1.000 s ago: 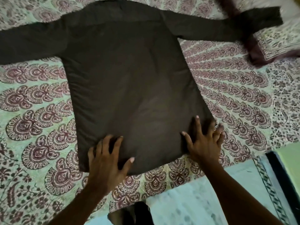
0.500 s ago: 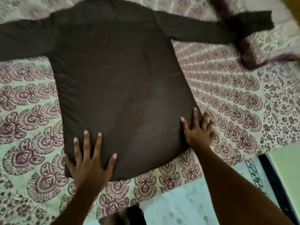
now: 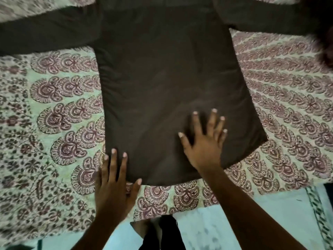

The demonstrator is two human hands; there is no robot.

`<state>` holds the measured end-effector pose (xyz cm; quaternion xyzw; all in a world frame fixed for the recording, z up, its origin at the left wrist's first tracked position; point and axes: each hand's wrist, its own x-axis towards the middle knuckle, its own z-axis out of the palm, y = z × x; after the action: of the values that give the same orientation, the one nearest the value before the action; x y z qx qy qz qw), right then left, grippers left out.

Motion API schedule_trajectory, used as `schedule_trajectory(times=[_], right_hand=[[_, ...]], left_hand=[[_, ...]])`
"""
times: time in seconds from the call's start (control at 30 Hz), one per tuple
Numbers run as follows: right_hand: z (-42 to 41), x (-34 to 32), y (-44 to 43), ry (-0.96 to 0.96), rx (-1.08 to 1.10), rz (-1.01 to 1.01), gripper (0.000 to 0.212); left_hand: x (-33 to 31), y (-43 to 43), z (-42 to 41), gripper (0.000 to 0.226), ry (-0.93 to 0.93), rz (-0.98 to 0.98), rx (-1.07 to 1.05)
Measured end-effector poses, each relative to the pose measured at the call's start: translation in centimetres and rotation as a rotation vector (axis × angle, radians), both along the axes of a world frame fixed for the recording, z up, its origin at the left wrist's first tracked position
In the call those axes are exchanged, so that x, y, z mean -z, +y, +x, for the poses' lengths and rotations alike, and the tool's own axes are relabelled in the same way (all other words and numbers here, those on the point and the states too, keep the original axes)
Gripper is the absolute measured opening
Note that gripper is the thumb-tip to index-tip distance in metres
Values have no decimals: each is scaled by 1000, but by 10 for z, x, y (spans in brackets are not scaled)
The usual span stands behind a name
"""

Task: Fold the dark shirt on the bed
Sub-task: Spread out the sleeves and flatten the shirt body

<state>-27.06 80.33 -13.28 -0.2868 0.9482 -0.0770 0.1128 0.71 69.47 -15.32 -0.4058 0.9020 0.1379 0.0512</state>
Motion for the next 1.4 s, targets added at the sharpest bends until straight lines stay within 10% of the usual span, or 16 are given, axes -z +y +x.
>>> schedule_trajectory(times=[0.33, 0.6, 0.97, 1.23, 1.4], right_hand=[[74, 18, 5, -46, -1026, -91, 52], [-6, 7, -95, -35, -358, -295, 61], [43, 23, -96, -59, -1126, -27, 54], [-17, 22, -218, 40, -409, -156, 54], [-36, 29, -288, -11, -368, 2, 56]], left_hand=[[-20, -87, -72, 57, 192, -39, -59], [-3, -77, -11, 81, -111, -19, 339], [-21, -199, -81, 55, 99, -44, 123], [2, -284, -120, 88, -88, -64, 412], [-16, -262, -83, 92, 1, 80, 524]])
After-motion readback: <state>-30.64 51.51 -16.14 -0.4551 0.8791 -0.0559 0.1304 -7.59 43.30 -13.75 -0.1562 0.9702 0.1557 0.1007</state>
